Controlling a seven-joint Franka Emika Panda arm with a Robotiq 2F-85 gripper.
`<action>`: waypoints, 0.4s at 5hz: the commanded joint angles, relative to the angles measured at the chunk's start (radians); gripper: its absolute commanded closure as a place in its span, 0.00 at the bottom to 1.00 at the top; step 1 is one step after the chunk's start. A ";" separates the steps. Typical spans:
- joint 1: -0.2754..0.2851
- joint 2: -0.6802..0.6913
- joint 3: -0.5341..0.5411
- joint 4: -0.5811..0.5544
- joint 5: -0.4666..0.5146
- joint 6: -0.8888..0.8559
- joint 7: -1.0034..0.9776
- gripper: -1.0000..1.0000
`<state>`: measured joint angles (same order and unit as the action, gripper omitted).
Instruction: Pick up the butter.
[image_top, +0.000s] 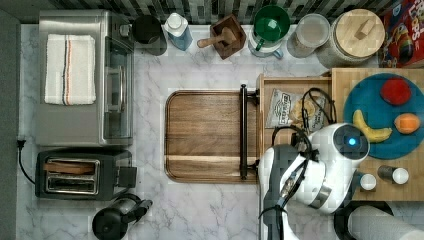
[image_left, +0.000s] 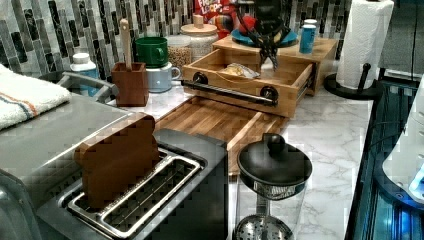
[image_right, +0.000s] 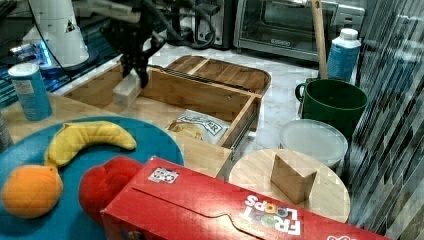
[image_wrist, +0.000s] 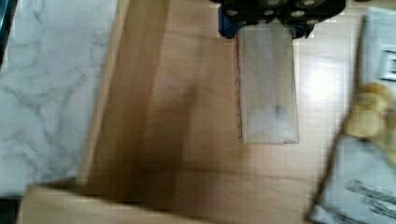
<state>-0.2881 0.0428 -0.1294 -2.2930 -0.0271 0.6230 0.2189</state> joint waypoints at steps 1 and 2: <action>0.070 0.016 0.085 0.437 -0.035 -0.125 0.275 1.00; 0.105 0.006 0.129 0.447 -0.043 -0.132 0.443 1.00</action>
<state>-0.2712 0.0990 -0.0874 -1.9717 -0.0533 0.5059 0.5386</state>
